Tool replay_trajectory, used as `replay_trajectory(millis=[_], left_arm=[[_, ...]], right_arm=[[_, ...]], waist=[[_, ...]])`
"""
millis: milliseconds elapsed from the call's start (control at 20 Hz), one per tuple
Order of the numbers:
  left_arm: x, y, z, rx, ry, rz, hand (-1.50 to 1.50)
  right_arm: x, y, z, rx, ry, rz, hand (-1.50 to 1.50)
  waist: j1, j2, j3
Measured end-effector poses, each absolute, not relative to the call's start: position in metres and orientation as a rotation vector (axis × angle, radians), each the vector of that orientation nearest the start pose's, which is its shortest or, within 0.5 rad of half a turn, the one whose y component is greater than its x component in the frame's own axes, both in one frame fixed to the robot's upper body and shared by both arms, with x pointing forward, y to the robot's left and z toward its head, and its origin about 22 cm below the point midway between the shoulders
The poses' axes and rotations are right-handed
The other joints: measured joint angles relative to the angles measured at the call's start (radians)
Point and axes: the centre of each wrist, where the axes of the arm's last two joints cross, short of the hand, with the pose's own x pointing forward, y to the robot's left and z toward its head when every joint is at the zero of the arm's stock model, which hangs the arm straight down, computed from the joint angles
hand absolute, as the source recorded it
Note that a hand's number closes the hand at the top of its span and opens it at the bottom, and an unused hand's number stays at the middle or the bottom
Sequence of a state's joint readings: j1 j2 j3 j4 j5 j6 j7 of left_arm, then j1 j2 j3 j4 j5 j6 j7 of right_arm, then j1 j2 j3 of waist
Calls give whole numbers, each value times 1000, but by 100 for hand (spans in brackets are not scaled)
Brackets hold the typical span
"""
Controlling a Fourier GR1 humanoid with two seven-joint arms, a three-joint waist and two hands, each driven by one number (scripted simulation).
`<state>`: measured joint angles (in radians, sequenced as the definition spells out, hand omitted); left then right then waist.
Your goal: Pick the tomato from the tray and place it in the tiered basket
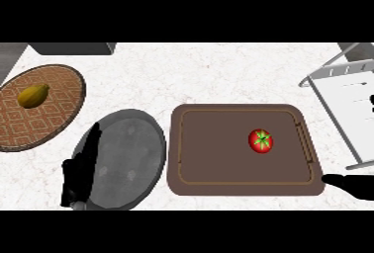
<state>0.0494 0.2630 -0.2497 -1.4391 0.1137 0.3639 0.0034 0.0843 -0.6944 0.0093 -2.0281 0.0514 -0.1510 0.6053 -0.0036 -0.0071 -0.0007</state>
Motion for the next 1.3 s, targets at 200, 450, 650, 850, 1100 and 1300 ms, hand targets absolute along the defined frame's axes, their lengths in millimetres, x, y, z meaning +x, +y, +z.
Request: replay_trajectory(millis=[200,450,650,850,1100,1300], left_arm=[[221,242,-40,261,-1380,-33,0],[225,242,-38,249,-1365,-41,0],[225,243,-39,243,-1373,-39,0],[224,243,-39,246,-1370,-42,0],[222,241,-39,253,-1377,-36,0],[222,243,-38,261,-1371,-37,0]], right_arm=[[206,-291,167,-787,-1207,479,-150],[213,-251,170,-869,-1153,529,-150],[225,-222,158,-907,-1145,586,-150],[235,-206,146,-944,-1098,644,-150],[248,-197,131,-966,-1003,714,-150],[256,-190,126,-950,-966,739,-150]], waist=[[12,3,1],[21,4,4],[22,3,5],[20,3,5],[17,3,5],[14,3,5]])
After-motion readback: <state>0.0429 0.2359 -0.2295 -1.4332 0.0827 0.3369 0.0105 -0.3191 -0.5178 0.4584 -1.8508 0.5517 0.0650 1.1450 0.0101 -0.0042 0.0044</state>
